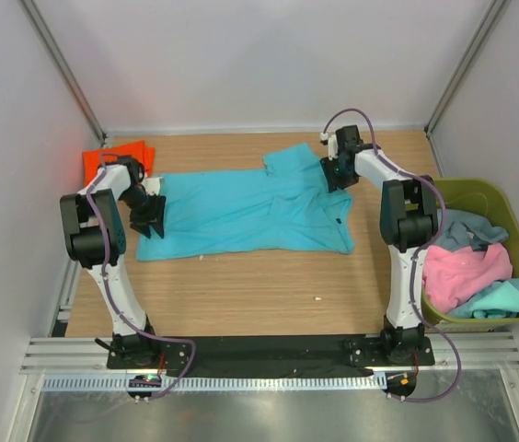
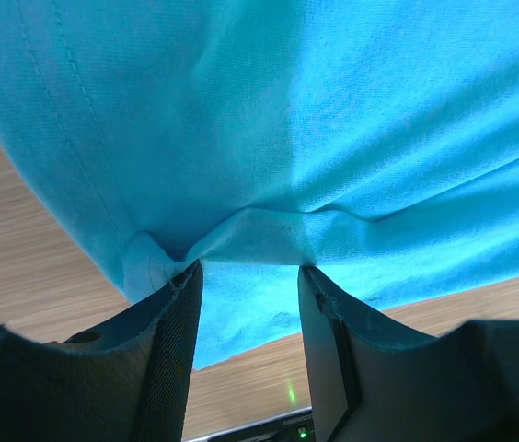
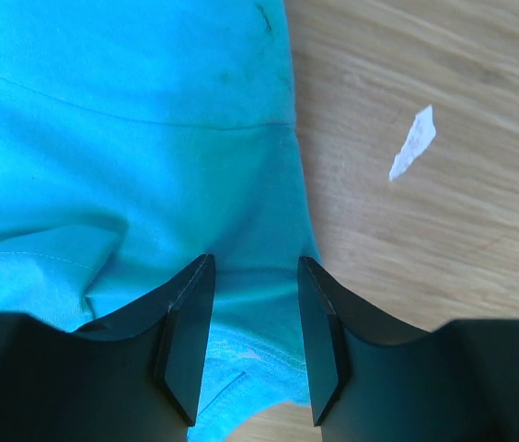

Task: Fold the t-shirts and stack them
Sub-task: Fold the tshirt

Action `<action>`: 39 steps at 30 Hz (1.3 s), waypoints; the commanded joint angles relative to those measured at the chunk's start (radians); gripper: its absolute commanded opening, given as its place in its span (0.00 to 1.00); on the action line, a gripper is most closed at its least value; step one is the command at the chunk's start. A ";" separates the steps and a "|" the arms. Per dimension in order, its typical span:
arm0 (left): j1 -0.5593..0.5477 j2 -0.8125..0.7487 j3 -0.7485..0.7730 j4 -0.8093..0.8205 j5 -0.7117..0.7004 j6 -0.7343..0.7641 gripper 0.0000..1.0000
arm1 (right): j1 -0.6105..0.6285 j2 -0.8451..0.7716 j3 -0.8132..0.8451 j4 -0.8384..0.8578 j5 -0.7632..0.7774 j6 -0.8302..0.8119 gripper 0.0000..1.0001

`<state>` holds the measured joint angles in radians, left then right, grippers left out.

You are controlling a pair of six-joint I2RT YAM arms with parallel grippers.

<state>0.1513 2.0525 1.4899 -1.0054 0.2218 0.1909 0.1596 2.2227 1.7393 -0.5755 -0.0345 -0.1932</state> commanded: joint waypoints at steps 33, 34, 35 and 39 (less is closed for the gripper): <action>-0.021 -0.189 -0.195 -0.010 0.088 0.117 0.51 | 0.011 -0.506 -0.609 -0.052 -0.323 0.184 0.53; -0.021 -0.183 -0.194 -0.006 0.088 0.114 0.51 | 0.011 -0.499 -0.615 -0.049 -0.323 0.181 0.53; -0.022 -0.173 -0.195 0.001 0.088 0.111 0.51 | 0.011 -0.488 -0.618 -0.049 -0.320 0.182 0.53; -0.021 -0.137 -0.188 0.004 0.076 0.107 0.50 | 0.012 -0.460 -0.639 -0.053 -0.289 0.184 0.53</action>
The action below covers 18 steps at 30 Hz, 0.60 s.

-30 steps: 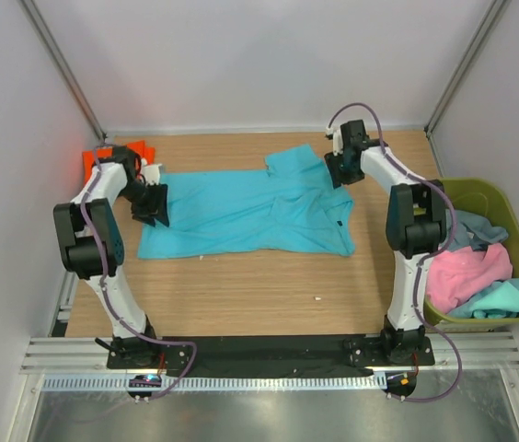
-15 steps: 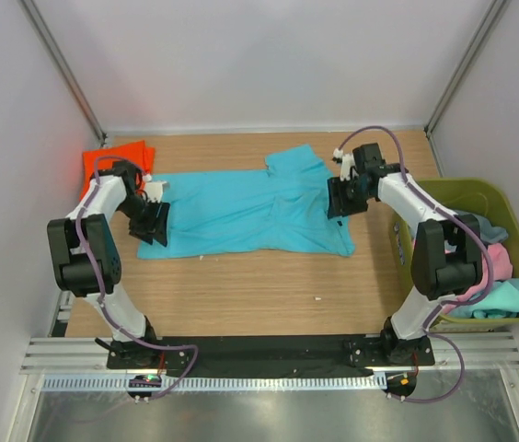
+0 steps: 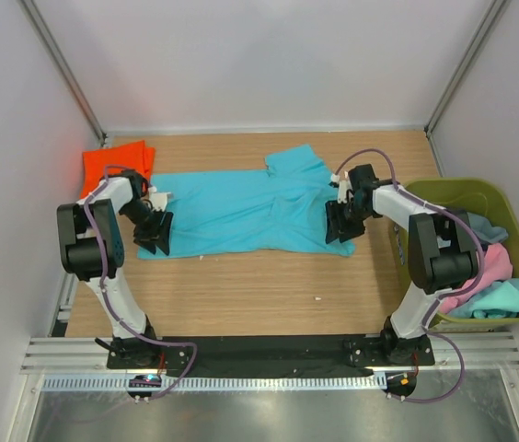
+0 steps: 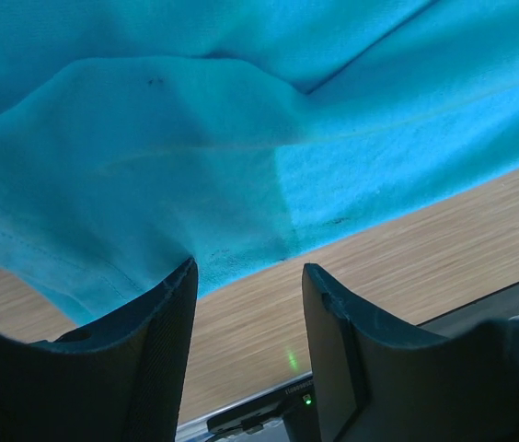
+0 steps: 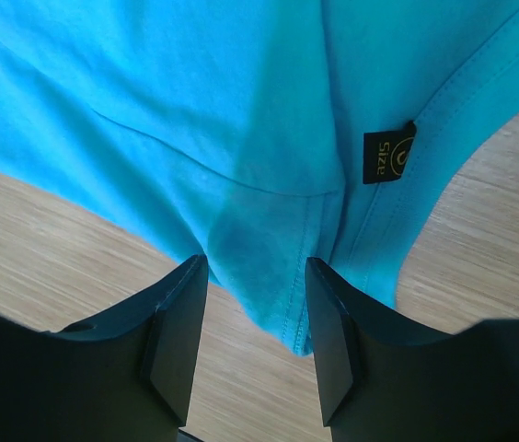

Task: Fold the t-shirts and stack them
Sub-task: Fold the tshirt

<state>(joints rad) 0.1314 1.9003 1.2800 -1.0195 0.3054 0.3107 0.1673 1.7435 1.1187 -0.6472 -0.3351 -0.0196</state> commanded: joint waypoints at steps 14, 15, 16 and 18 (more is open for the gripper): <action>-0.001 0.052 0.032 0.013 -0.049 0.021 0.50 | 0.000 -0.048 -0.076 -0.035 0.076 -0.056 0.50; -0.001 0.052 0.032 0.013 -0.049 0.022 0.50 | 0.001 -0.053 -0.079 -0.040 0.076 -0.060 0.50; -0.001 0.052 0.033 0.012 -0.049 0.021 0.50 | 0.001 -0.059 -0.074 -0.048 0.074 -0.066 0.49; -0.001 0.054 0.033 0.013 -0.051 0.024 0.50 | 0.000 -0.081 -0.073 -0.069 0.083 -0.078 0.49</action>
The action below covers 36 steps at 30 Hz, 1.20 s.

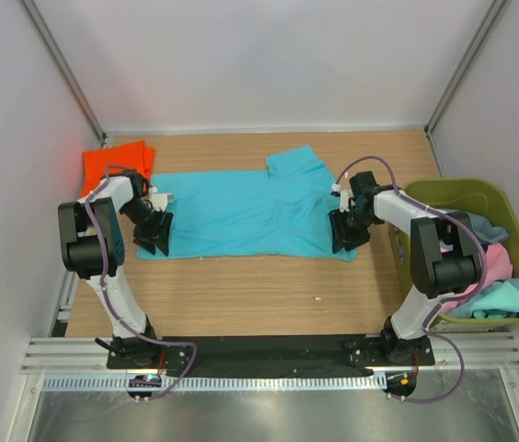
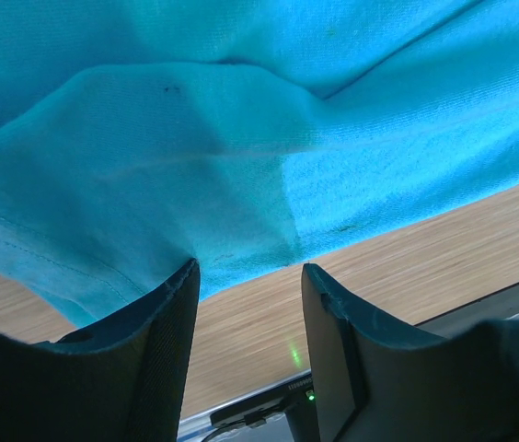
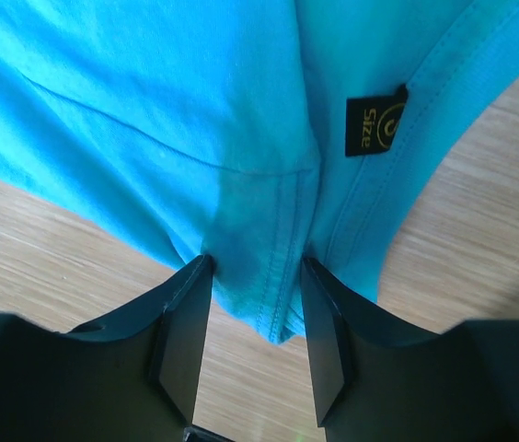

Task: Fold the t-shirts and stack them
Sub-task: Fold the tshirt

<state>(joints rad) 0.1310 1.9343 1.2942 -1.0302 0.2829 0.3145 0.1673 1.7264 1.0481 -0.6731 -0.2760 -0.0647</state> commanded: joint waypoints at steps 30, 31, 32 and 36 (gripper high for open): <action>-0.001 0.014 -0.012 0.035 -0.103 0.075 0.50 | -0.031 -0.117 -0.046 -0.105 0.144 -0.066 0.01; -0.001 0.018 -0.010 0.035 -0.106 0.078 0.50 | -0.031 -0.117 -0.046 -0.105 0.150 -0.066 0.01; -0.001 0.023 -0.006 0.036 -0.109 0.080 0.50 | -0.032 -0.117 -0.048 -0.106 0.156 -0.069 0.01; -0.001 0.031 0.005 0.035 -0.114 0.087 0.50 | -0.037 -0.119 -0.051 -0.109 0.173 -0.072 0.01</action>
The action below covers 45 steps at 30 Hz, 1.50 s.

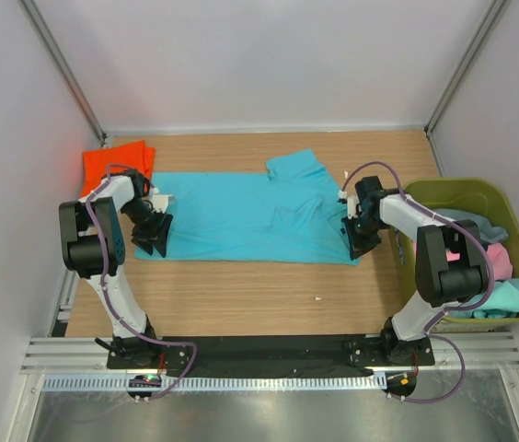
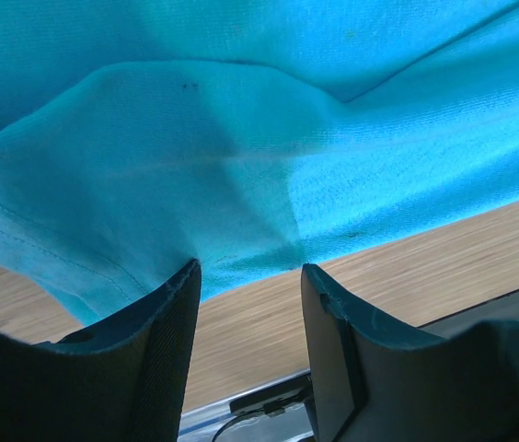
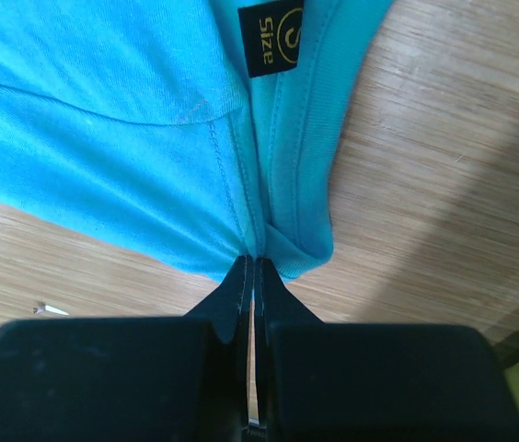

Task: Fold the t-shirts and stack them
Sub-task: Fold the tshirt

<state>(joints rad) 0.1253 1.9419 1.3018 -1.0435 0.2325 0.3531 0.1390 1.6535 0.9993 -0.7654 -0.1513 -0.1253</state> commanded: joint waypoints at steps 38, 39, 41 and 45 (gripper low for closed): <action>0.005 -0.213 -0.005 -0.074 0.049 0.047 0.53 | -0.013 -0.130 0.088 -0.118 0.001 -0.029 0.54; 0.005 -0.224 0.035 -0.098 0.071 0.047 0.54 | -0.013 -0.126 0.120 -0.138 0.001 -0.039 0.56; 0.004 -0.245 0.158 -0.145 0.120 0.041 0.57 | -0.013 -0.106 0.195 -0.172 0.018 -0.053 0.57; 0.004 -0.222 0.319 -0.139 0.128 0.008 0.64 | -0.012 0.024 0.453 -0.204 0.032 -0.089 0.57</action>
<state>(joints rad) 0.1265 1.7596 1.5055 -1.1439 0.3046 0.3912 0.1307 1.6180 1.2945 -0.9535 -0.1368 -0.1761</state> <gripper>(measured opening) 0.625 0.571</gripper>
